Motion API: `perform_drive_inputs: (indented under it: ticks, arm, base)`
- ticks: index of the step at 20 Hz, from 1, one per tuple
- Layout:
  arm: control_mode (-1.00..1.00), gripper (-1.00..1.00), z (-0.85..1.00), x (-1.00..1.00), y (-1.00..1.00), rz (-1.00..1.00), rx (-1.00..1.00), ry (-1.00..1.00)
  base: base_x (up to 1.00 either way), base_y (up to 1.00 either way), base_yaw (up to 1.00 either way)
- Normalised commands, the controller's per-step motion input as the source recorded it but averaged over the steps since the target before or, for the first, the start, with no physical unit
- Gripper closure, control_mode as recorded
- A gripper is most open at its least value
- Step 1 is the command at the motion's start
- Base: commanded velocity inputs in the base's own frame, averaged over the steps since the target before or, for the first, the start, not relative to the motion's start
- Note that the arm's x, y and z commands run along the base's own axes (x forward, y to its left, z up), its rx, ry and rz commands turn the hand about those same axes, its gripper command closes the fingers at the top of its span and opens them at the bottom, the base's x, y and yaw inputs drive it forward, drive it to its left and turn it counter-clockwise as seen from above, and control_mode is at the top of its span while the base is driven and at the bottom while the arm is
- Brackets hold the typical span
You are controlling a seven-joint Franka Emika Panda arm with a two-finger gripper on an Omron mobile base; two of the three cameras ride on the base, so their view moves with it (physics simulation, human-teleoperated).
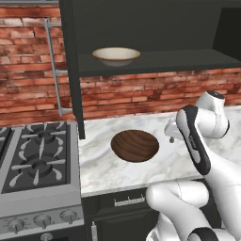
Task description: Open the cabinet. Pick the bowls from the counter and place them in the cabinet. Then close the cabinet.
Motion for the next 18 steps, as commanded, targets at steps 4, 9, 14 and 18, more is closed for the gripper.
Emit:
perform_drive_inputs:
  ticks: [4,9,14,18]
  arm:
    - [-1.0,-1.0,-0.2,0.35,0.04,0.04,0.0,0.05]
    - [-1.0,-1.0,-0.24,0.3,0.08,0.06,0.0,0.02]
    - [-1.0,-1.0,-0.29,0.2,0.07,0.07,0.0,-0.03]
    - [-1.0,-1.0,-0.25,0.24,0.06,0.06,0.0,0.0]
  base:
    - [0.0,0.0,0.0]
    - [0.0,0.0,0.0]
    - [0.0,0.0,0.0]
    - [0.0,0.0,0.0]
